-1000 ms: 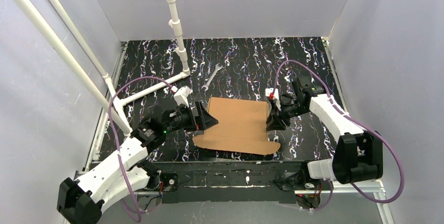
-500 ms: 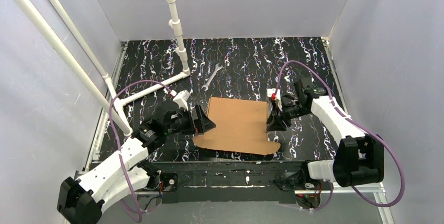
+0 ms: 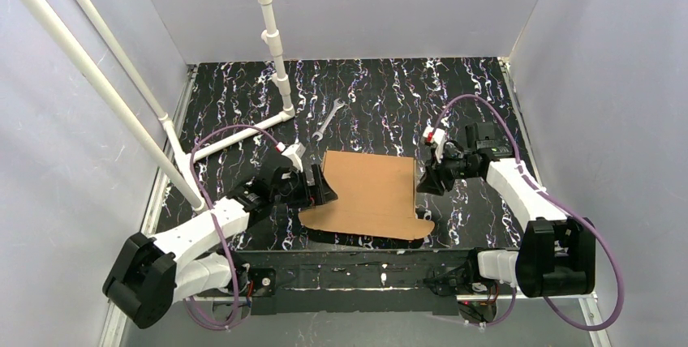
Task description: Fold the paper box
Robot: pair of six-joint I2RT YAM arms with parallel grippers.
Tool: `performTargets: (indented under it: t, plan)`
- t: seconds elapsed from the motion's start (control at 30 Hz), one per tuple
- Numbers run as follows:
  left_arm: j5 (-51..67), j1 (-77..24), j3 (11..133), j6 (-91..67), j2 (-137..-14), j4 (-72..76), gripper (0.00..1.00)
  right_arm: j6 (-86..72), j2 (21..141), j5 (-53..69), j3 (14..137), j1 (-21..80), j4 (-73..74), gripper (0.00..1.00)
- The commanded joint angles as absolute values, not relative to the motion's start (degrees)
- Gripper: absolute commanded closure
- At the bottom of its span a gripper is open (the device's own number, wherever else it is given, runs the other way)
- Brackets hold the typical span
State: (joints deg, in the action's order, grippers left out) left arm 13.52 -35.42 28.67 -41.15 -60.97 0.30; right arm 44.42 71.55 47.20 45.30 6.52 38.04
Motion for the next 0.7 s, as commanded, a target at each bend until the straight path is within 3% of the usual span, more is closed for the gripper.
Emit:
performTargets:
  t: [0.0,0.2,0.67]
  plan:
    - [12.2,-35.7,29.6,-41.3,-62.9,3.7,0.15,30.5,69.5,43.1,43.3,5.8,25.7,0.53]
    - [12.2,-36.8,30.7,-42.3,-65.8,4.0,0.23,24.1,73.1,39.9,42.1,5.8,20.1,0.55]
    - [14.3,-41.7,35.9,-45.9,-76.5,8.6,0.39,21.4,84.9,46.6,48.4,5.8,20.5,0.61]
